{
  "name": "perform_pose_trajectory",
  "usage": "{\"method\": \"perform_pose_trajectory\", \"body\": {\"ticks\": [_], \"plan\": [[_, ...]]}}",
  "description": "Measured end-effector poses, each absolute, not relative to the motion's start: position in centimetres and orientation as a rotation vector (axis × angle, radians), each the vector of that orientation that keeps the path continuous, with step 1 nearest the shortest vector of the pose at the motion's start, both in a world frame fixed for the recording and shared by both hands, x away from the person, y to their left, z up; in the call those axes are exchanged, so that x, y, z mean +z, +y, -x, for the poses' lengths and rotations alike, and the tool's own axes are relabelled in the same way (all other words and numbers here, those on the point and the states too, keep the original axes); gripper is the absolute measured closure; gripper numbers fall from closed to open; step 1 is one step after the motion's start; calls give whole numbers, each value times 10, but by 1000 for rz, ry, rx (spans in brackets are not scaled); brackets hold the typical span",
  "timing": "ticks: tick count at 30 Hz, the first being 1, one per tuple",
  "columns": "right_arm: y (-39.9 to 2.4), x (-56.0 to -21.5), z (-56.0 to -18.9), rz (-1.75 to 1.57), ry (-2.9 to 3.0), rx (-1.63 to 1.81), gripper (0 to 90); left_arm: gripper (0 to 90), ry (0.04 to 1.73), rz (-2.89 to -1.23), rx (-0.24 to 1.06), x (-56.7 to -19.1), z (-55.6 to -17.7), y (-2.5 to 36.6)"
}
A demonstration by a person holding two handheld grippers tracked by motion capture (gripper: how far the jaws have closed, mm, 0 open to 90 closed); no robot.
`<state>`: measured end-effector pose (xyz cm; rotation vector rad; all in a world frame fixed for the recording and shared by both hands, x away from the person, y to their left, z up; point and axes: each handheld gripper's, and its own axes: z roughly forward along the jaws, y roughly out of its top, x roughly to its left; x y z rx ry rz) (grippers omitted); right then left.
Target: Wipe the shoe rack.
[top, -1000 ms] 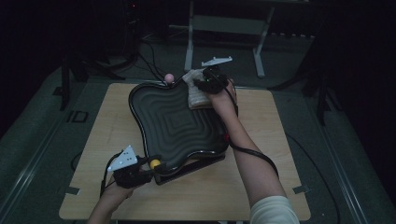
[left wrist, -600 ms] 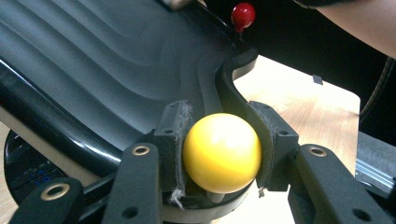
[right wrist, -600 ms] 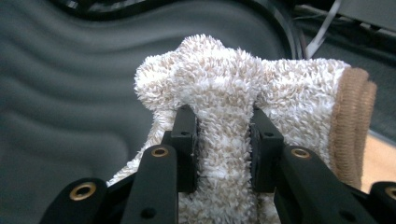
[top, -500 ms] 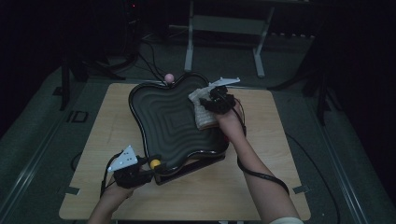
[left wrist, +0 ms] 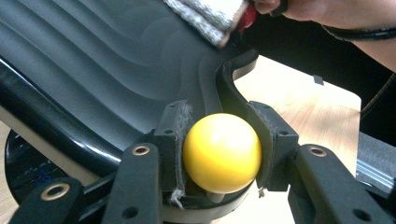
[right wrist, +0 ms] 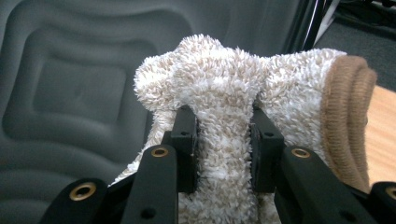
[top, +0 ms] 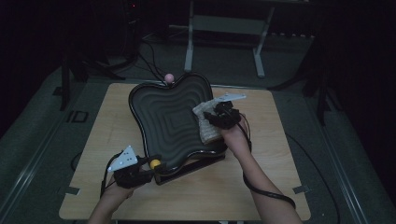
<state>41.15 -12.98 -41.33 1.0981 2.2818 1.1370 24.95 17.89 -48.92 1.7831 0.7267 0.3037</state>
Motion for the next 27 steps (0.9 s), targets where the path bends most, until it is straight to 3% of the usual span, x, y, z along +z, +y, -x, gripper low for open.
{"method": "perform_pose_trajectory", "body": {"ticks": [15,27], "plan": [[-127,-426,-381,-1067,2250,1095,691,592,734,-1785,307,-489,-249,178],[-133,-419,-390,-1081,2279,1177,688,592,728,-1774,299,-490,-249,180]]}}
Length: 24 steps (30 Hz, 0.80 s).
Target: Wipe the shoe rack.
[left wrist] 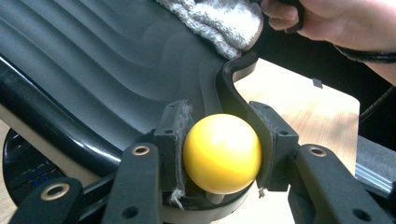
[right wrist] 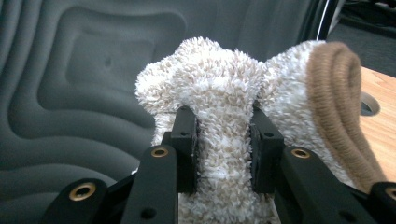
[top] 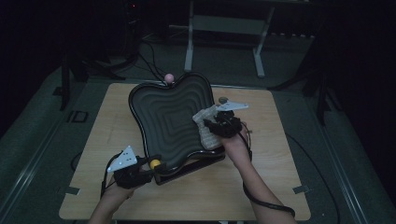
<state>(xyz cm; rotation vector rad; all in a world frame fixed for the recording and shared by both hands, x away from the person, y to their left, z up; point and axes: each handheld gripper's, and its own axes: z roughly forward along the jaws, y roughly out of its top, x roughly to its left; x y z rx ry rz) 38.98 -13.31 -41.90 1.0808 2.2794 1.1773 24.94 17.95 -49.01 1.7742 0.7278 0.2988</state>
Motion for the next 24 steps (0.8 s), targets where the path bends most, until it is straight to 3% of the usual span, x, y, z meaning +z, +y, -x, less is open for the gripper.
{"method": "perform_pose_trajectory", "body": {"ticks": [9,14,24], "plan": [[-124,-375,-416,-1055,2234,1258,687,592,724,-1779,293,-490,-250,180],[-97,-344,-447,-1037,2228,1325,675,592,721,-1782,296,-490,-250,180],[-55,-349,-483,-1096,2219,1238,676,592,715,-1780,297,-490,-250,180]]}}
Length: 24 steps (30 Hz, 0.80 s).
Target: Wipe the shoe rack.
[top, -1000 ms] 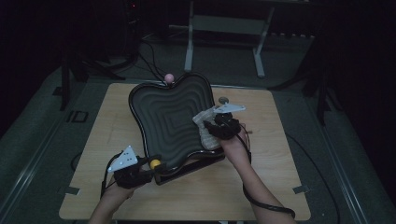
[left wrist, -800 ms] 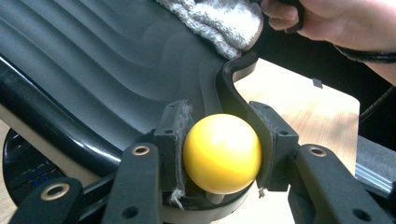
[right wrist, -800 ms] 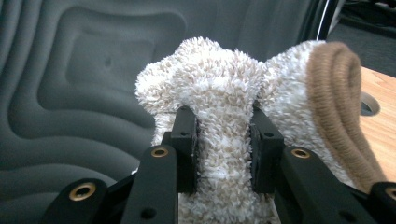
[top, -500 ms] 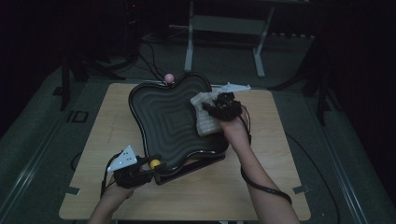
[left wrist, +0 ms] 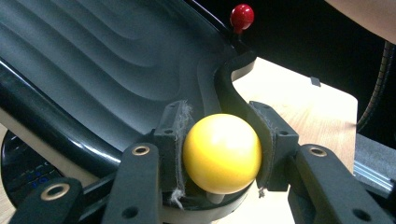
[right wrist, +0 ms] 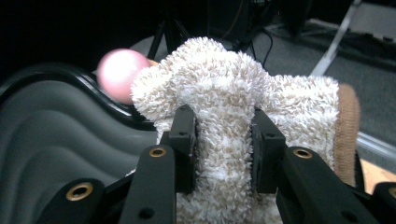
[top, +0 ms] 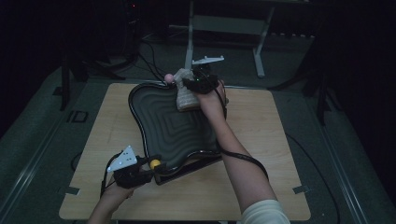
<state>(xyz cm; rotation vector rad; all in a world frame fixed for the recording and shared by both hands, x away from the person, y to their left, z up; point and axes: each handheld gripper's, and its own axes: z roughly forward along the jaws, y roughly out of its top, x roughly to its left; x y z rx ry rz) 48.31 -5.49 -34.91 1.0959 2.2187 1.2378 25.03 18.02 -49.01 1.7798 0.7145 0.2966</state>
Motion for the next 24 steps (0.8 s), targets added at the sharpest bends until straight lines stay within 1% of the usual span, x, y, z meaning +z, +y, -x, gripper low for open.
{"method": "perform_pose_trajectory", "body": {"ticks": [3,10,24], "plan": [[-56,-359,-487,-1109,2229,1200,677,593,714,-1782,297,-490,-250,180],[-69,-369,-474,-1109,2215,1148,677,593,717,-1777,303,-490,-250,180],[-94,-394,-436,-1164,2199,1134,676,593,726,-1772,306,-491,-249,179]]}}
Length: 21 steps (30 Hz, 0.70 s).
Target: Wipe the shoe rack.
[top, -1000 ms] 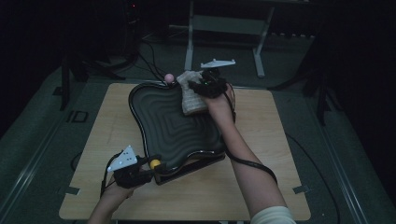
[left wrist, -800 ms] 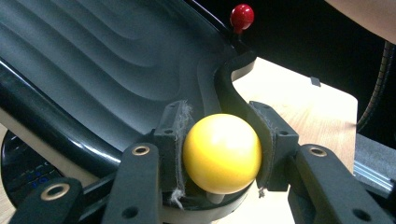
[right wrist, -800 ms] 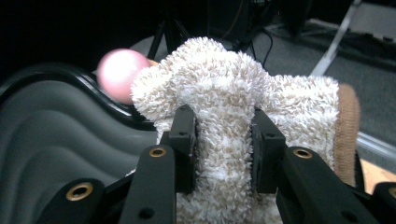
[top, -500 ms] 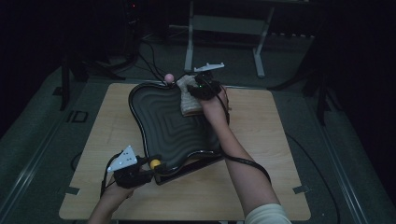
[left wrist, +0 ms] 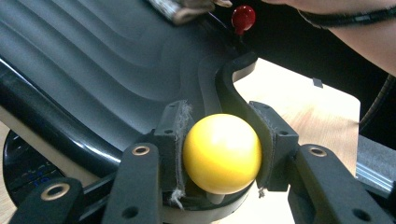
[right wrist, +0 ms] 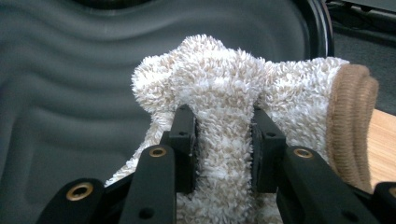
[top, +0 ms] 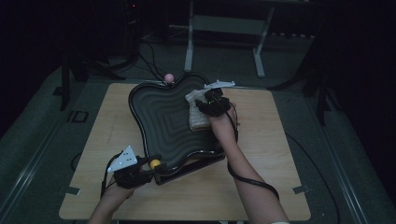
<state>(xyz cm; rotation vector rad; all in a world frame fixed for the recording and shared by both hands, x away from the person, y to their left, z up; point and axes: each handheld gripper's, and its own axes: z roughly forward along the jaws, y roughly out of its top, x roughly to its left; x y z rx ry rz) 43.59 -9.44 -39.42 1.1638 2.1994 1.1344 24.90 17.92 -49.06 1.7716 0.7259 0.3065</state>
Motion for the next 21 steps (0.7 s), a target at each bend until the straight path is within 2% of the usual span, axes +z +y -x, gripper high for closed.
{"method": "perform_pose_trajectory", "body": {"ticks": [21], "plan": [[-117,-429,-380,-1164,2174,1183,674,593,726,-1769,312,-491,-248,179]]}}
